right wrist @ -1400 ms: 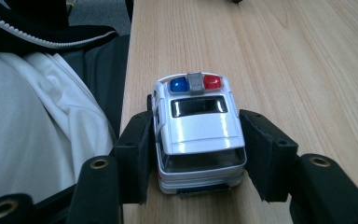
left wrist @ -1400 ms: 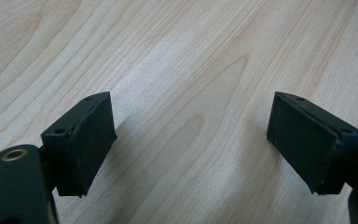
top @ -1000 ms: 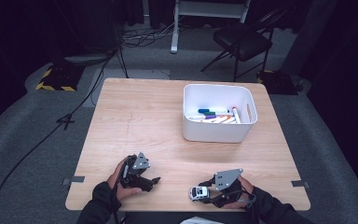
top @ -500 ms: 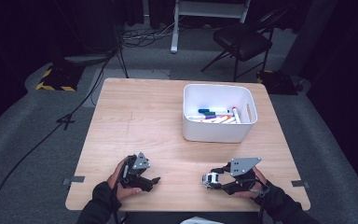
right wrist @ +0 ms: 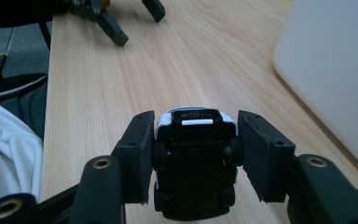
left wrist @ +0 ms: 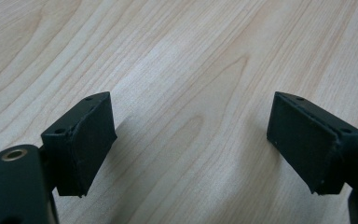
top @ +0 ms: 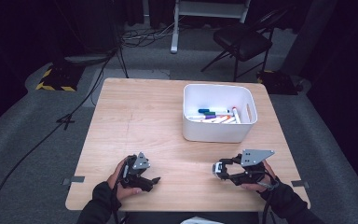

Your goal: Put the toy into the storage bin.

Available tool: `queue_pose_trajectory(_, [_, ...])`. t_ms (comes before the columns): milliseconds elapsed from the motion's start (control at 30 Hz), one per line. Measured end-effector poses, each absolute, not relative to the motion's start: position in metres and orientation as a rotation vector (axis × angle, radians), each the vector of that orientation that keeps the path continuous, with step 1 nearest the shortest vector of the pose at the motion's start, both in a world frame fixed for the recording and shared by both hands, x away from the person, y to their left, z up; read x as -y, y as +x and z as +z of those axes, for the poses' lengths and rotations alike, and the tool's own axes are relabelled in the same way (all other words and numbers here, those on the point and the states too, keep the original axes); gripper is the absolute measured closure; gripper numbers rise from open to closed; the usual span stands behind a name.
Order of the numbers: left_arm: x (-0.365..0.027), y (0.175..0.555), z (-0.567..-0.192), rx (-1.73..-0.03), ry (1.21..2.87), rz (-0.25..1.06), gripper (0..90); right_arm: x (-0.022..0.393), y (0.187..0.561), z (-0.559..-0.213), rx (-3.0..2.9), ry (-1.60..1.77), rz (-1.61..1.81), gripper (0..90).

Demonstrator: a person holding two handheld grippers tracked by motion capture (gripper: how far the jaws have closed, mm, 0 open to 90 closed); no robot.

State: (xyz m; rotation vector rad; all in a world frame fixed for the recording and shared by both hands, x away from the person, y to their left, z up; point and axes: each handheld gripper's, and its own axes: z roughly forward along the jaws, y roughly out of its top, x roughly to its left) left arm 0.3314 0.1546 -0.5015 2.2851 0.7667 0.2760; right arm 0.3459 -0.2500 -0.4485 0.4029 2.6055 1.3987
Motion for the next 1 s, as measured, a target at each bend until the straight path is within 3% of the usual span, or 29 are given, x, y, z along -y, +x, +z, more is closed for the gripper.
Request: queue_pose_trajectory(1000, [-0.155, 0.331, -0.501, -0.767, 2.285, 0.276, 15.5, 0.265, 0.371, -0.343, -2.419, 0.389, 1.444, 48.5])
